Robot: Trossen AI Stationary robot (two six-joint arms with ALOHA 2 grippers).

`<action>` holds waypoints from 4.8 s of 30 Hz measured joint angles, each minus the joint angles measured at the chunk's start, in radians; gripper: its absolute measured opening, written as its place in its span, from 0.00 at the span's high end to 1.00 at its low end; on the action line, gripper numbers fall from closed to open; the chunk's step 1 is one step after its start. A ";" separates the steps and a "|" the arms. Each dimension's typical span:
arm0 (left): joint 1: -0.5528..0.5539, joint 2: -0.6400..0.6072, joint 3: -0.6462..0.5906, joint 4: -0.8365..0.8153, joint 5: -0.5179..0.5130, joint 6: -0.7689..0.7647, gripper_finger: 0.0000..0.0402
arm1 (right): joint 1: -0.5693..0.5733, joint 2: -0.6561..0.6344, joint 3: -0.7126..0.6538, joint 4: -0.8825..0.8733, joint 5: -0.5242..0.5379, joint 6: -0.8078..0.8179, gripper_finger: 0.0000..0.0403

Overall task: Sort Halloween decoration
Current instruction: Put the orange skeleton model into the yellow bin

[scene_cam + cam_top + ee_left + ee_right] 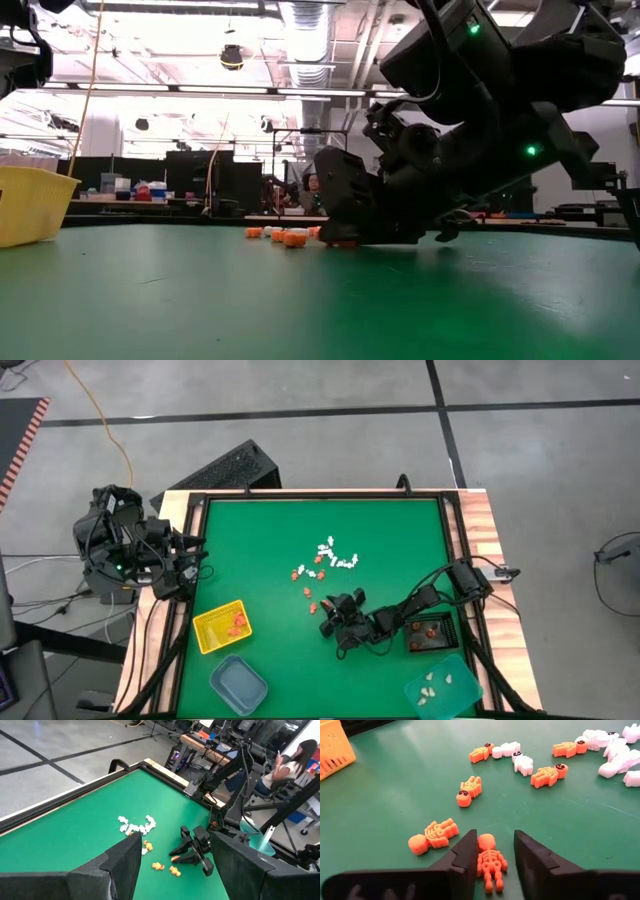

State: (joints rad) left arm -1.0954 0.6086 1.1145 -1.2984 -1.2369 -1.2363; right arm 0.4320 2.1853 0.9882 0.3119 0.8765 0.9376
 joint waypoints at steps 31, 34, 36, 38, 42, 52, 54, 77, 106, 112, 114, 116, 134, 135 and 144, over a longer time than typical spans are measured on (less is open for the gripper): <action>0.000 0.000 0.000 -0.016 0.000 -0.003 0.44 | -0.116 -0.266 0.033 0.074 -0.131 -0.413 0.96; 0.000 0.000 0.000 -0.017 0.000 -0.003 0.44 | -0.140 -0.255 0.086 0.108 -0.250 -0.531 0.96; 0.000 0.000 0.000 -0.017 0.000 -0.003 0.44 | -0.162 -0.246 0.135 0.108 -0.339 -0.600 0.96; 0.000 0.000 0.000 -0.017 0.000 -0.003 0.44 | -0.186 -0.233 0.178 0.107 -0.401 -0.657 0.96; 0.000 0.000 0.000 -0.017 -0.001 -0.003 0.44 | -0.228 -0.209 0.257 0.099 -0.468 -0.738 0.96; 0.000 0.000 0.000 -0.017 -0.001 -0.003 0.44 | -0.308 -0.030 0.530 0.119 -0.746 -0.828 0.96; 0.000 0.000 0.000 -0.018 -0.002 -0.003 0.44 | -0.312 0.020 0.609 0.114 -0.790 -0.838 0.96; 0.000 0.000 0.000 -0.021 -0.001 0.020 0.44 | -0.355 0.325 1.052 0.049 -1.165 -0.761 0.86; 0.000 0.000 0.000 -0.021 -0.001 0.046 0.44 | -0.512 -0.007 1.052 -0.932 -1.095 -1.064 0.67; 0.000 0.000 0.000 -0.021 -0.001 0.047 0.44 | -0.569 -0.074 1.052 -1.358 -0.927 -1.261 0.67; 0.000 0.000 0.000 -0.021 -0.001 0.047 0.44 | -0.592 -0.074 1.052 -1.430 -0.910 -1.296 0.67; 0.000 0.000 0.000 -0.024 -0.001 0.047 0.44 | -0.613 -0.066 1.051 -1.481 -0.907 -1.326 0.67; 0.000 0.000 0.000 -0.041 0.006 0.046 0.44 | -0.598 0.108 1.037 -1.371 -0.834 -1.577 0.67; 0.000 0.000 0.000 -0.042 0.007 0.046 0.44 | -0.598 0.112 1.037 -1.371 -0.827 -1.578 0.67; 0.000 0.000 0.000 -0.044 0.011 0.045 0.44 | -0.613 0.157 1.037 -1.378 -0.824 -1.599 0.67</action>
State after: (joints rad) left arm -1.0951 0.6083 1.1141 -1.3422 -1.2261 -1.1915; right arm -0.1809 2.3425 2.0251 -1.0664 0.0522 -0.6610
